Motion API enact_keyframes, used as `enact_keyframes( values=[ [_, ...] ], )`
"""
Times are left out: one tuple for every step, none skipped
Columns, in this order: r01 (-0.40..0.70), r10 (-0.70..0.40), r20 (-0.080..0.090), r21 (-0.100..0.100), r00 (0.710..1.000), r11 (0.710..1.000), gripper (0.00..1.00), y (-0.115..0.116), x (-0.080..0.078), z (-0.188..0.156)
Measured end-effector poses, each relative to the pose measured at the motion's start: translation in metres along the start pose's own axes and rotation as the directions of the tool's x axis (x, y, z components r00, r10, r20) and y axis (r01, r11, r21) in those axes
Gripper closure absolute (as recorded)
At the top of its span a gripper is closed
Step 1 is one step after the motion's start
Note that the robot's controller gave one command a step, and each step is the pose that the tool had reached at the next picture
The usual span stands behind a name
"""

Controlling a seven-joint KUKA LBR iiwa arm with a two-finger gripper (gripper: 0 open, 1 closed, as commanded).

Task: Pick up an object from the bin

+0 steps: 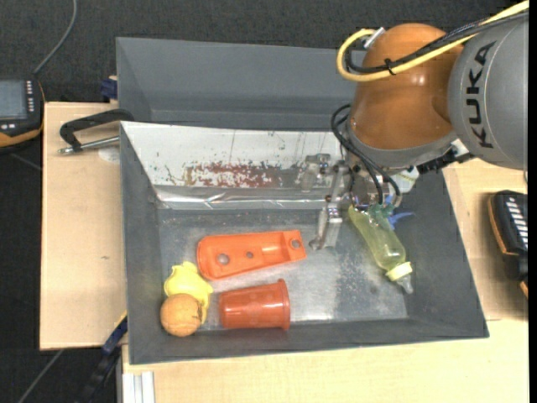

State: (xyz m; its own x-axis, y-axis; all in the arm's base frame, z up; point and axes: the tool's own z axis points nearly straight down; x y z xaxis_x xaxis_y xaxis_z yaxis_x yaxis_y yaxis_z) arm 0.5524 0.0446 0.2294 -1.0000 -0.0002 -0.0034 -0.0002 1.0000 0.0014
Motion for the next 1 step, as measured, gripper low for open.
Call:
enact_keyframes(
  values=[
    [0.043, -0.043, 0.005, 0.000, 0.999, 0.999, 0.00, 0.0160, 0.0151, 0.0426]
  ],
)
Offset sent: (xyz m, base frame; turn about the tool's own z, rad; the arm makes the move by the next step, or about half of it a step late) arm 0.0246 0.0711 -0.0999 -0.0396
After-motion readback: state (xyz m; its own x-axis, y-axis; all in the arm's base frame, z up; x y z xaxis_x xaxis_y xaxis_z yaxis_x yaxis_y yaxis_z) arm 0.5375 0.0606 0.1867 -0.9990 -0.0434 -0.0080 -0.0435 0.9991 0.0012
